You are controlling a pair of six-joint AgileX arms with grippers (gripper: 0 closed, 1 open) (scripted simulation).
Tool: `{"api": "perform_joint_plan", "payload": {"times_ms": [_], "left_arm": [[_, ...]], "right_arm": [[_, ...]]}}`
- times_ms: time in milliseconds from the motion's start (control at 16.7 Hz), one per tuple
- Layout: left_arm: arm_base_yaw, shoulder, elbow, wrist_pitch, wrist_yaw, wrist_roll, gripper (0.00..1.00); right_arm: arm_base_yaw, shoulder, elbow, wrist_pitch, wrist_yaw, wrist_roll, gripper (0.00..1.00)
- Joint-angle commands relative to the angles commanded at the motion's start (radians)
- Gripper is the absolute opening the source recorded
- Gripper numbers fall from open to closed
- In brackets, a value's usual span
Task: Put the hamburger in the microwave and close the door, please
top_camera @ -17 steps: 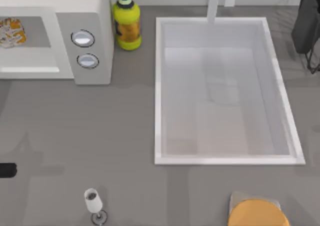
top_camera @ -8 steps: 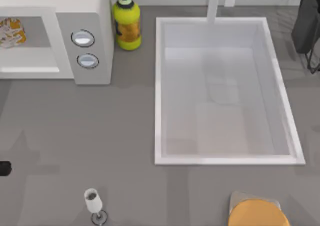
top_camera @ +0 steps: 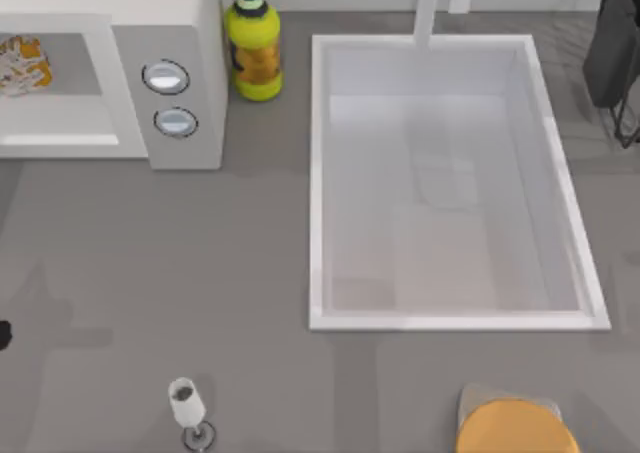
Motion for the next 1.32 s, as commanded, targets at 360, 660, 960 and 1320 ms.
{"api": "perform_joint_plan", "payload": {"times_ms": [360,660,960,1320], "left_arm": [[0.011,0.066,-0.016,0.07,0.014,0.002,0.0],[0.022,0.208,-0.039,0.253,0.025,0.005,0.0],[0.02,0.243,-0.045,0.289,0.021,0.004,0.0],[-0.055,0.148,-0.045,0.2,-0.051,0.005,0.0]], "right_arm": [[0.0,0.0,0.0,0.0,0.0,0.0,1.0],[0.0,0.0,0.0,0.0,0.0,0.0,1.0],[0.0,0.0,0.0,0.0,0.0,0.0,1.0],[0.0,0.0,0.0,0.0,0.0,0.0,1.0]]}}
